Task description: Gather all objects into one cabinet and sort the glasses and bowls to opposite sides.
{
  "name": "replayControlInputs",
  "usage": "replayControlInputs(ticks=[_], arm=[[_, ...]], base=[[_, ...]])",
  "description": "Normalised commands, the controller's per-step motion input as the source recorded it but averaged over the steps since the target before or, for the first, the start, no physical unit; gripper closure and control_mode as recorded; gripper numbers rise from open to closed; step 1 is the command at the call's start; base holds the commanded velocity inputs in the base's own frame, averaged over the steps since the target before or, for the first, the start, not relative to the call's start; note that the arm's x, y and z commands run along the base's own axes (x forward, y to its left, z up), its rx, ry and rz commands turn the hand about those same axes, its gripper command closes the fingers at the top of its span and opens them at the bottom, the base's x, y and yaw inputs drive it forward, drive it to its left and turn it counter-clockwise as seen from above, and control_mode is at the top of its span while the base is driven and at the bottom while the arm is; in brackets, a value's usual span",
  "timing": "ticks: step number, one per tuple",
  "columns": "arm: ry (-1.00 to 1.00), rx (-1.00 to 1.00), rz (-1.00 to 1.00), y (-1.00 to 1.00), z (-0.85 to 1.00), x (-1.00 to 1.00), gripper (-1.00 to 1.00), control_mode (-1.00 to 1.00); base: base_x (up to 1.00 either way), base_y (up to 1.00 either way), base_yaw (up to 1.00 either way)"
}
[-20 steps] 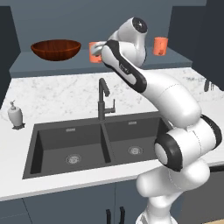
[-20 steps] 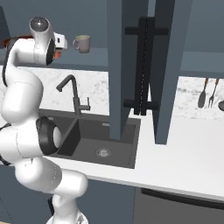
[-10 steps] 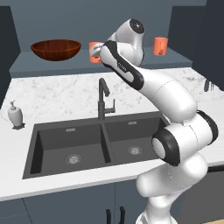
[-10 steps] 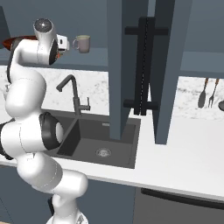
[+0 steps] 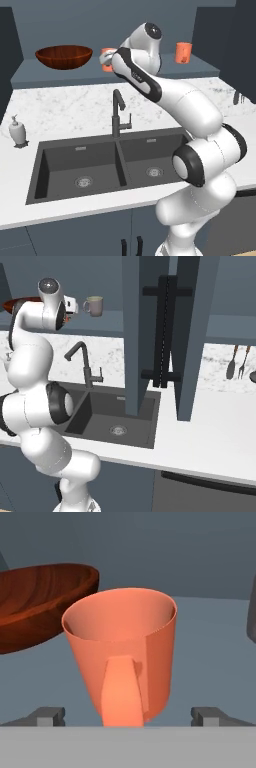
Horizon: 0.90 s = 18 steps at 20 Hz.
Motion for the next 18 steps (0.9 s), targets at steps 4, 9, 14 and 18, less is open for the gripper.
replayControlInputs(ticks=[4,9,14,18], arm=[[0.0,0.0,0.0,0.01,0.0,0.1,-1.0,-1.0],[0.0,0.0,0.0,0.0,-0.01,0.13,1.0,-1.0],[0.0,0.0,0.0,0.0,0.0,0.0,1.0,-1.0],[0.0,0.0,0.0,0.0,0.0,0.0,1.0,-1.0]], base=[[0.0,0.0,0.0],[0.0,0.0,0.0],[0.0,0.0,0.0],[0.0,0.0,0.0]])
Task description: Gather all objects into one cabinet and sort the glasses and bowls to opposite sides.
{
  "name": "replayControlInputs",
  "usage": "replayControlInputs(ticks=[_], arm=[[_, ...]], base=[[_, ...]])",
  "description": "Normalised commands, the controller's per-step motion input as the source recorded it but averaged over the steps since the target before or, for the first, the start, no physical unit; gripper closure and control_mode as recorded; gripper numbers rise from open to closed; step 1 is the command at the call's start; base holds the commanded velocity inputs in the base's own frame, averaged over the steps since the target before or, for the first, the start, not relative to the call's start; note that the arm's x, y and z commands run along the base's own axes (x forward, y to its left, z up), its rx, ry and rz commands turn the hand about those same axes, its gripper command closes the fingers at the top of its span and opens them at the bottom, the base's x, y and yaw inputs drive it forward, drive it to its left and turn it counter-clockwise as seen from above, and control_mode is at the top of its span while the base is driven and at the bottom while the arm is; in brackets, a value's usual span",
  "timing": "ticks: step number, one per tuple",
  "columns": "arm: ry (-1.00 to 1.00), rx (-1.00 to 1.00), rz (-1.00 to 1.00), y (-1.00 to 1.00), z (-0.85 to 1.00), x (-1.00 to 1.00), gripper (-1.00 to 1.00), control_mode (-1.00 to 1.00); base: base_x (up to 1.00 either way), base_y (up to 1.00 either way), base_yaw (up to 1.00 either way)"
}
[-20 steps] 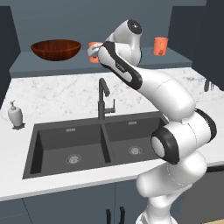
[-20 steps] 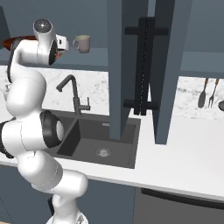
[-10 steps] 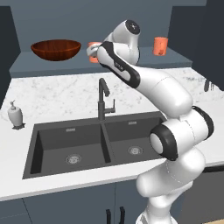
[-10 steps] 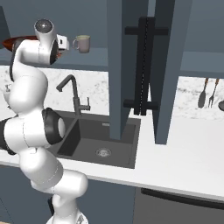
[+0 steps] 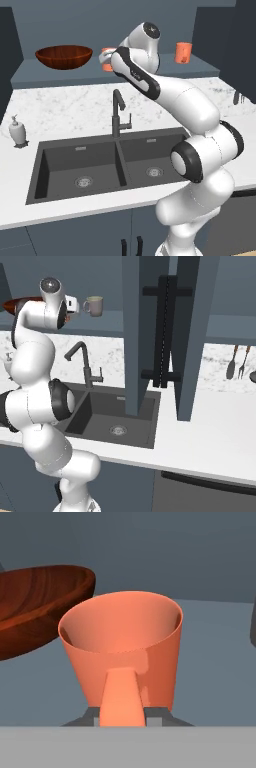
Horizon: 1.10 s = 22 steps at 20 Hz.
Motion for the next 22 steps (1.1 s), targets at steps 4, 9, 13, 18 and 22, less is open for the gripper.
replayControlInputs(ticks=[4,9,13,18,22], arm=[[0.0,0.0,0.0,0.0,0.0,-0.09,1.0,-1.0],[-0.03,0.0,-0.03,-0.15,0.0,-0.48,1.0,-1.0],[-0.02,0.0,-0.1,-0.37,0.01,-0.59,1.0,-1.0],[0.0,0.0,-0.17,-0.44,0.02,-0.35,1.0,-1.0],[0.0,0.0,-0.18,-0.46,0.08,-0.09,1.0,-1.0]], base=[[0.0,0.0,0.0],[0.0,0.0,0.0],[0.0,0.0,0.0],[0.0,0.0,0.0],[0.0,0.0,0.0]])
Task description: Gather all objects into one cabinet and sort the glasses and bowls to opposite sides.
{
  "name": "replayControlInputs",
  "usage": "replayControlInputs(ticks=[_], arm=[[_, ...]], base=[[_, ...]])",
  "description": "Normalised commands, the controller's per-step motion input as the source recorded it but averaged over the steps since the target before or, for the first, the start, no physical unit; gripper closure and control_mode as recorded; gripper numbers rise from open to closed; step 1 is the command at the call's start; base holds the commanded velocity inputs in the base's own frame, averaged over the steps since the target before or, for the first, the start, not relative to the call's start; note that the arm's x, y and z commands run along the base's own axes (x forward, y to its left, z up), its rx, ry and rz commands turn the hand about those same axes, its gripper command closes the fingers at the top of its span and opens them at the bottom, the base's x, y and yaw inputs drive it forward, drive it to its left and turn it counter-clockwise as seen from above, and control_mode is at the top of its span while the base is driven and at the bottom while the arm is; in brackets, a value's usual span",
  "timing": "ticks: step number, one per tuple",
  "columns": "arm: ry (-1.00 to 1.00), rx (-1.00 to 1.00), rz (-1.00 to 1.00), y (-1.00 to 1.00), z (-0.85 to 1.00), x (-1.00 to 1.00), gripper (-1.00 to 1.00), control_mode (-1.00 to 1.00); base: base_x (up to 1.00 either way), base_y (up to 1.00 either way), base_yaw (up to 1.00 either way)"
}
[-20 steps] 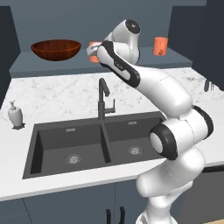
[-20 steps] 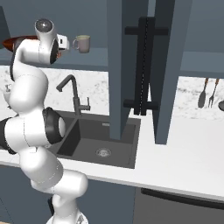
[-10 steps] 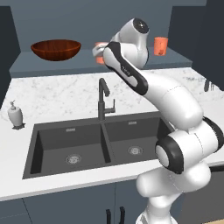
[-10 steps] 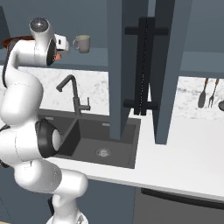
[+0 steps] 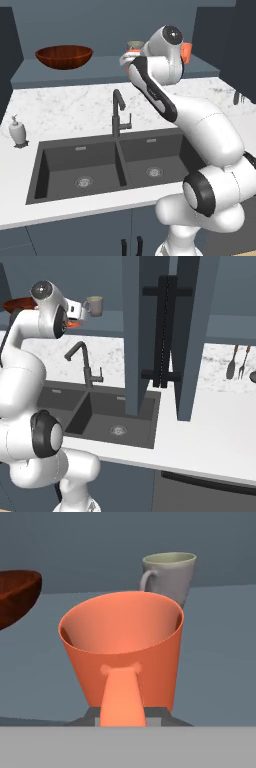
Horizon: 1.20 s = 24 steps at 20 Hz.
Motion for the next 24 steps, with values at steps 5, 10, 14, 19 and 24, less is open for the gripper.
replayControlInputs(ticks=[5,10,14,19,24], arm=[[0.0,0.0,-0.19,-0.37,0.08,0.0,1.0,-1.0],[0.0,0.0,-0.2,-0.42,0.04,0.0,1.0,-1.0],[0.0,0.0,-0.19,-0.42,0.1,0.0,1.0,-1.0],[0.01,0.0,-0.23,-0.47,0.14,-0.02,1.0,-1.0],[0.0,0.0,-0.23,-0.45,0.04,-0.07,1.0,-1.0]], base=[[0.0,0.0,0.0],[0.0,0.0,0.0],[0.0,0.0,0.0],[0.0,0.0,0.0],[0.0,0.0,0.0]])
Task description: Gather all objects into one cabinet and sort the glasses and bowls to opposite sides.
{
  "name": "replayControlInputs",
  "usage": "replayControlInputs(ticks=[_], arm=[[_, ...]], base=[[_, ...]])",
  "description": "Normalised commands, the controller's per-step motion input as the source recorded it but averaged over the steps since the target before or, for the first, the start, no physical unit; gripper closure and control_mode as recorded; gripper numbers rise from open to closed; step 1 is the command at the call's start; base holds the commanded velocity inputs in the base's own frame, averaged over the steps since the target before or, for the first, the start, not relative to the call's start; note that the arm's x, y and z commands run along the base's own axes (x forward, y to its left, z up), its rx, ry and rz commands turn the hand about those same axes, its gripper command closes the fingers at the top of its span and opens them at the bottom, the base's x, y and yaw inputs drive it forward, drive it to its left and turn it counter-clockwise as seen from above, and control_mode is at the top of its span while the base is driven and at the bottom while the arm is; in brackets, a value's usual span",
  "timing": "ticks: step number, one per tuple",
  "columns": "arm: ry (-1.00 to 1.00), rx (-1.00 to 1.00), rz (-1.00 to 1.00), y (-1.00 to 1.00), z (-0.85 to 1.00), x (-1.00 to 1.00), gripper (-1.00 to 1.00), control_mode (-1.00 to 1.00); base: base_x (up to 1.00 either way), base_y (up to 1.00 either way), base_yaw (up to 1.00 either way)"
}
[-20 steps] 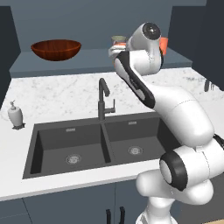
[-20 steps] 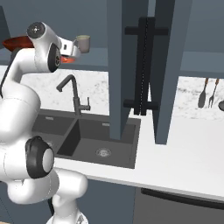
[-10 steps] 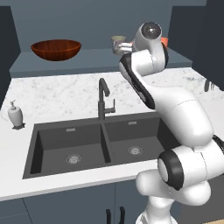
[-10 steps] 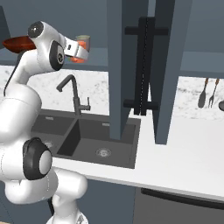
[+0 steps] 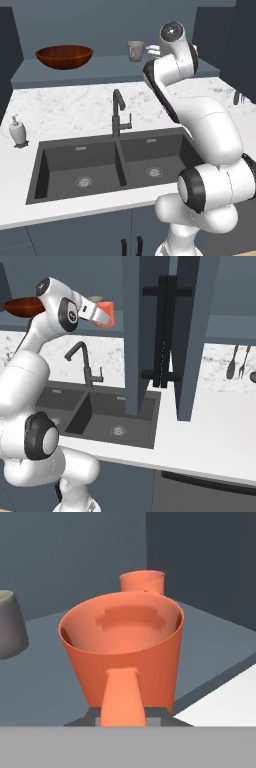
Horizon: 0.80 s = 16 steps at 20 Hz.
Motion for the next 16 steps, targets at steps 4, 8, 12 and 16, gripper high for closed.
replayControlInputs(ticks=[4,8,12,16], arm=[[0.0,0.0,-0.19,-0.5,0.0,-0.04,1.0,-1.0],[0.0,0.0,-0.15,-0.56,0.0,-0.07,1.0,-1.0],[0.0,0.0,-0.13,-0.55,0.0,-0.06,1.0,-1.0],[0.0,0.0,-0.09,-0.36,0.0,-0.01,1.0,-1.0]], base=[[0.0,0.0,0.0],[0.0,0.0,0.0],[0.0,0.0,0.0],[0.0,0.0,0.0]])
